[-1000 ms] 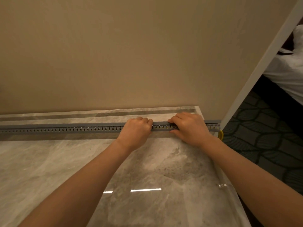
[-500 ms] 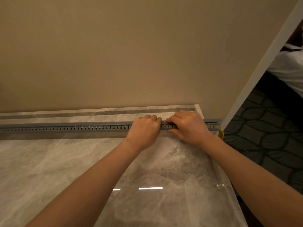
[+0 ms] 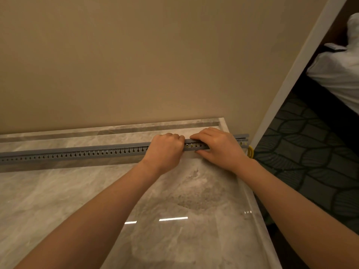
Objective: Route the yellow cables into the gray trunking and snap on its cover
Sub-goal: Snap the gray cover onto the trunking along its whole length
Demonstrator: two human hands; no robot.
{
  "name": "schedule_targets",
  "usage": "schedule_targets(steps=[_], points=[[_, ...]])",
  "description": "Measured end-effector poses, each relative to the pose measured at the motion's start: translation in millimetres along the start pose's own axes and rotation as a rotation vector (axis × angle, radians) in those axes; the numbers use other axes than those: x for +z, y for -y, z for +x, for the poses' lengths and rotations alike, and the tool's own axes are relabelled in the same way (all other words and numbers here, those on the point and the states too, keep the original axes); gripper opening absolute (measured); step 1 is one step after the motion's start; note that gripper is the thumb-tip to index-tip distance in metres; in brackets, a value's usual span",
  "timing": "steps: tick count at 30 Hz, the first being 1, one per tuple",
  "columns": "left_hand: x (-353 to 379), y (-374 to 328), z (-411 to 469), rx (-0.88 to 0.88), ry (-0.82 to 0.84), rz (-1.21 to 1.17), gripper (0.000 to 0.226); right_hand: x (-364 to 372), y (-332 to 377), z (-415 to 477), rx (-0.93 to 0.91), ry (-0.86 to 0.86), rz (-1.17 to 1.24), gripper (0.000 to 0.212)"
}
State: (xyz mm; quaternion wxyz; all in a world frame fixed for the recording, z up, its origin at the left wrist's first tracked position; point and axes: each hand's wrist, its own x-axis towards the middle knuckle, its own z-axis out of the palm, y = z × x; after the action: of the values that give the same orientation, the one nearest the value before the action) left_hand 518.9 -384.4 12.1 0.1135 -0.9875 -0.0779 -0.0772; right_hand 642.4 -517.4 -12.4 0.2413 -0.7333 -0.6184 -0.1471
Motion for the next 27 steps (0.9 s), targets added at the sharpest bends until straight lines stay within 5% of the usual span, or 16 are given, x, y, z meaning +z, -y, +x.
schedule_targets(steps=[20, 27], points=[[4, 3, 2, 0.013, 0.004, -0.014, 0.024, -25, -28, -20, -0.034, -0.047, -0.134, 0.037], [3, -13, 12, 0.076, -0.138, -0.113, 0.021, -23, -32, -22, -0.039, -0.049, -0.141, 0.036]])
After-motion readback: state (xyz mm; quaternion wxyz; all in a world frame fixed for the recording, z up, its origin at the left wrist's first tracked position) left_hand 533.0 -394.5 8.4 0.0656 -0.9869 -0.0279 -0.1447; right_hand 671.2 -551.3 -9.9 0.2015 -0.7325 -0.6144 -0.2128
